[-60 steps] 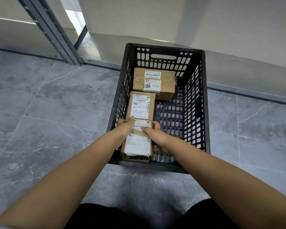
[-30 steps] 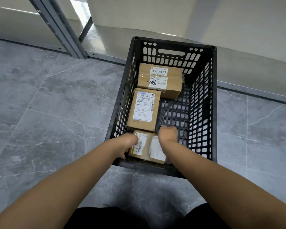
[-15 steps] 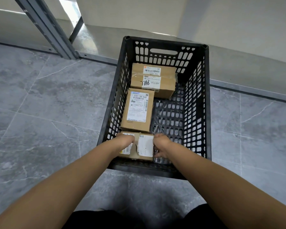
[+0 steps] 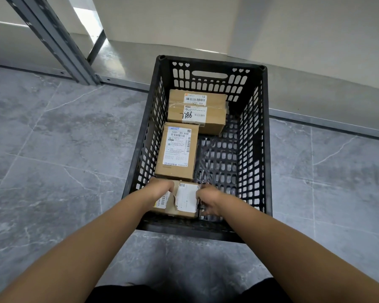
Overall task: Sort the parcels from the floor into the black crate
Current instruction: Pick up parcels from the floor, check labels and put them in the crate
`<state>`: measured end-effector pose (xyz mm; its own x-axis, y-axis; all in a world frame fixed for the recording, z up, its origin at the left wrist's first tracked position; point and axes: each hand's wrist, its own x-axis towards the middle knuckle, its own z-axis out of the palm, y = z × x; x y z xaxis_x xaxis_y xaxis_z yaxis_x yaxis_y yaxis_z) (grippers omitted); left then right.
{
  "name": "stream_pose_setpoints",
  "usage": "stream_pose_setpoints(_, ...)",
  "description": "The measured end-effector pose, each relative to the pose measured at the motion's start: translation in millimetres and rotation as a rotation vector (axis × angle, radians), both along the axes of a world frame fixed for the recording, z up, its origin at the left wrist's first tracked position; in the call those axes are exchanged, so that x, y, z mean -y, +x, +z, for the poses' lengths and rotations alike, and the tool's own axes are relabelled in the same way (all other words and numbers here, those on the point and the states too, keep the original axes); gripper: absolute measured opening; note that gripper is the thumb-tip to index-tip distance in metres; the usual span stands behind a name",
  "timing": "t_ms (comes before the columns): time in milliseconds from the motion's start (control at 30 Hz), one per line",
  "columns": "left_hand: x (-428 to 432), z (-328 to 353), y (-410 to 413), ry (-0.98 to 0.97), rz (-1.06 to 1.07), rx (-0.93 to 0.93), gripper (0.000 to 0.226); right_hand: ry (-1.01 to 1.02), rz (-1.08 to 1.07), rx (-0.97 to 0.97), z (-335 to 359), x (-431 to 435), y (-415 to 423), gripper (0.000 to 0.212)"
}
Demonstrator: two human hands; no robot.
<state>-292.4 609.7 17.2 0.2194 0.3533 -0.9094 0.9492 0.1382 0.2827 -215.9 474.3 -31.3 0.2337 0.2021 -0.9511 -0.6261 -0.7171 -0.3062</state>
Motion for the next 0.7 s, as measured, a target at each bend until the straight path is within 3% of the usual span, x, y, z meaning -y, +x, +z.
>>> stream_pose_setpoints(100, -1, 21, 2, -0.046, 0.016, 0.050, 0.055, 0.010, -0.003, 0.051, 24, 7, 10, 0.067)
stream_pose_setpoints(200, -3, 79, 22, -0.031, -0.091, 0.146, 0.041, 0.059, 0.092, 0.155, 82, 12, 31, 0.061)
stream_pose_setpoints(300, -3, 164, 48, 0.003, -0.158, 0.238, 0.047, 0.120, 0.084, 0.255, 166, 12, 50, 0.054)
stream_pose_setpoints(433, 1, 280, 58, 0.050, -0.181, 0.336, 0.035, 0.143, -0.030, 0.339, 290, 20, 58, 0.051)
stream_pose_setpoints(533, 5, 363, 55, 0.053, -0.185, 0.336, 0.059, 0.160, -0.053, 0.346, 384, 30, 58, 0.040)
stream_pose_setpoints(600, 7, 418, 59, 0.037, -0.241, 0.331, 0.062, 0.176, -0.034, 0.360, 445, 36, 63, 0.028)
stream_pose_setpoints(700, 13, 508, 72, 0.030, -0.318, 0.355, 0.047, 0.201, -0.048, 0.378, 535, 49, 78, 0.049)
